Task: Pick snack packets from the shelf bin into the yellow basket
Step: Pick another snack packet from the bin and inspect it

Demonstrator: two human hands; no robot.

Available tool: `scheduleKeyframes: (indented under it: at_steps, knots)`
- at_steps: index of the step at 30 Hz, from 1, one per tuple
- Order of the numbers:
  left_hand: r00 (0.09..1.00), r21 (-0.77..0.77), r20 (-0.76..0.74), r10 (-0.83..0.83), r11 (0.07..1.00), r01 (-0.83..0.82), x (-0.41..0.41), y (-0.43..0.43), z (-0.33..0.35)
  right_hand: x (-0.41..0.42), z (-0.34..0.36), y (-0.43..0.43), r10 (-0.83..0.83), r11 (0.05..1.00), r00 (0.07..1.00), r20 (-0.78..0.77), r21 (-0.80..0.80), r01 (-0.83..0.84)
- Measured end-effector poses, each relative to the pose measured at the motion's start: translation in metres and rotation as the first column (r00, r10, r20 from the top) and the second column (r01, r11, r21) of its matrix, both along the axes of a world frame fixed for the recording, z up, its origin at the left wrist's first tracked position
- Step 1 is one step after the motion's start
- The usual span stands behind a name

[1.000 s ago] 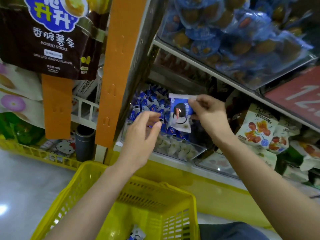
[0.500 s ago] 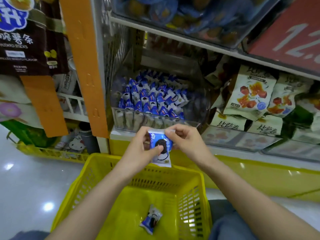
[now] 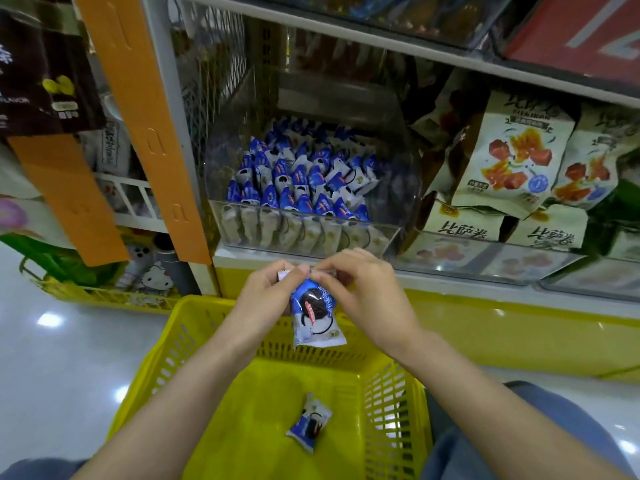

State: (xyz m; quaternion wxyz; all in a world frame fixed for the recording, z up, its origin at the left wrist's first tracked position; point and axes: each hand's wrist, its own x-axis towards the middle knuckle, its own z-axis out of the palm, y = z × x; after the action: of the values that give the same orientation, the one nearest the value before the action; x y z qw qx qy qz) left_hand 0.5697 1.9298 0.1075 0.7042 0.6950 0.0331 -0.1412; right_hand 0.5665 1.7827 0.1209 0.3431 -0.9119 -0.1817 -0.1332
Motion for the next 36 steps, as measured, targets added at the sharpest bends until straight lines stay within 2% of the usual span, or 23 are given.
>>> scheduleKeyframes:
  at_steps: [2,4,7,9,13,17,20,23,26,29,36]
  knots:
    - [0.998,-0.084,-0.032,-0.049,0.995,0.046,0.000,0.002,0.003,0.000,0.001,0.001,-0.075,0.968,0.991,-0.115,0.230,0.100]
    - [0.997,-0.098,-0.053,-0.064,0.993,0.059,0.000,0.003,0.005,0.003,0.005,0.002,-0.123,0.843,0.949,-0.291,0.473,0.254]
    - [0.999,-0.076,-0.013,0.052,0.996,-0.053,0.000,0.003,0.004,0.003,0.009,0.001,-0.057,0.693,0.859,-0.508,0.600,0.400]
    - [0.989,-0.083,0.042,0.143,0.987,-0.139,0.001,0.006,0.003,-0.001,0.010,0.003,0.059,0.687,0.793,-0.607,0.601,0.409]
    - [0.975,-0.058,0.129,0.181,0.983,-0.174,0.004,0.012,0.002,-0.011,0.008,0.008,0.181,0.813,0.689,-0.702,0.501,0.297]
    - [0.972,-0.064,0.166,0.168,0.985,-0.160,0.004,0.011,0.004,-0.010,0.010,0.005,0.163,0.819,0.695,-0.700,0.489,0.300]
    - [0.967,-0.068,0.193,0.164,0.986,-0.154,0.003,0.010,0.006,-0.009,0.009,0.004,0.166,0.884,0.666,-0.727,0.409,0.227]
    - [0.957,0.040,0.264,0.123,0.990,-0.139,0.002,0.010,0.005,-0.009,0.001,0.005,0.070,0.962,0.776,-0.626,0.249,0.115]
    - [0.927,0.282,0.374,-0.033,0.956,-0.079,-0.001,0.010,0.002,-0.009,0.002,0.006,0.051,0.941,0.857,-0.512,0.311,0.130]
    - [0.912,0.349,0.402,-0.087,0.935,-0.065,-0.005,0.006,-0.001,-0.007,0.004,0.003,0.043,0.920,0.881,-0.471,0.362,0.148]
    - [0.850,0.438,0.505,-0.149,0.893,-0.103,-0.002,0.010,-0.003,-0.003,0.015,-0.004,0.194,0.846,0.717,-0.670,0.484,0.224]
